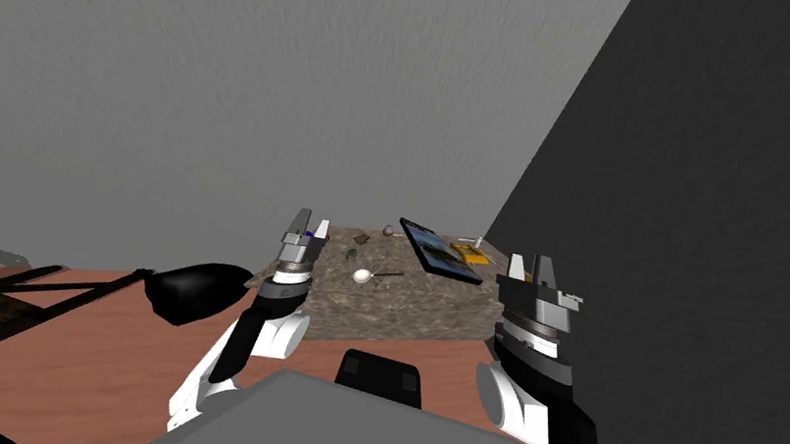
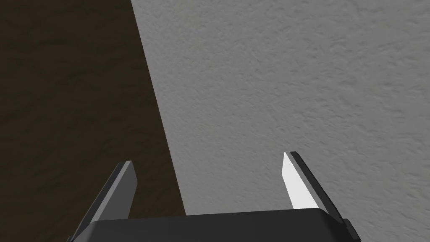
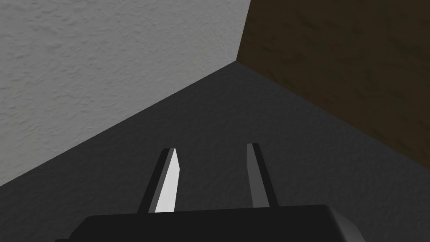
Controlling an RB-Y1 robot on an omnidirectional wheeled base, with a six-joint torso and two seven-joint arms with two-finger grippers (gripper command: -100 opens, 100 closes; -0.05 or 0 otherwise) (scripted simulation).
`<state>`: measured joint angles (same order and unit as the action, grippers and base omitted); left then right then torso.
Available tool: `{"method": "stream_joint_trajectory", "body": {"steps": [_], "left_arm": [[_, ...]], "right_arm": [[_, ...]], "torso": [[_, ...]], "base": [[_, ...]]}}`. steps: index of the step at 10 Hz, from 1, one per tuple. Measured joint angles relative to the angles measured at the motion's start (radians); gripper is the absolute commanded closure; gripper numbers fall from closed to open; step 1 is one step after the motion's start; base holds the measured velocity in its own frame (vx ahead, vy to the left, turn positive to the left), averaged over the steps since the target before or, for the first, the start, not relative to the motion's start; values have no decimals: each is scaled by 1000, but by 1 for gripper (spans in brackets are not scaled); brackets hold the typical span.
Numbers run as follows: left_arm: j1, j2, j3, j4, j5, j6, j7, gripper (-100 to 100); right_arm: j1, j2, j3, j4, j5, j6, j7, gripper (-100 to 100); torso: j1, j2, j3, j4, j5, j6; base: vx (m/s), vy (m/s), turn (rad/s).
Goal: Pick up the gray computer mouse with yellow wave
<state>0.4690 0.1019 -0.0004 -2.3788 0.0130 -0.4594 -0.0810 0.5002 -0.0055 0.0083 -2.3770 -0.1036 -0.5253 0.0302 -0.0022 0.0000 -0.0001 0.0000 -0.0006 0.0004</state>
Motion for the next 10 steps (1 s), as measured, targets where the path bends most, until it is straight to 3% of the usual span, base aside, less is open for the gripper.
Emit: {"method": "stream_joint_trajectory", "body": {"steps": [6, 8, 10], "left_arm": [[-163, 141, 105, 17, 167, 115, 98, -100], [-207, 172, 122, 24, 207, 153, 116, -100], [-256, 234, 151, 46, 268, 208, 147, -100]], "right_arm": [[0, 0, 0, 0, 0, 0, 0, 0], [0, 0, 0, 0, 0, 0, 0, 0], [0, 0, 0, 0, 0, 0, 0, 0]], "torso": [[5, 1, 1, 0, 1, 0], [5, 1, 1, 0, 1, 0], [7, 2, 1, 0, 2, 0]], "base": [[-11, 13, -225], [-21, 41, -253], [-36, 64, -190]]}}
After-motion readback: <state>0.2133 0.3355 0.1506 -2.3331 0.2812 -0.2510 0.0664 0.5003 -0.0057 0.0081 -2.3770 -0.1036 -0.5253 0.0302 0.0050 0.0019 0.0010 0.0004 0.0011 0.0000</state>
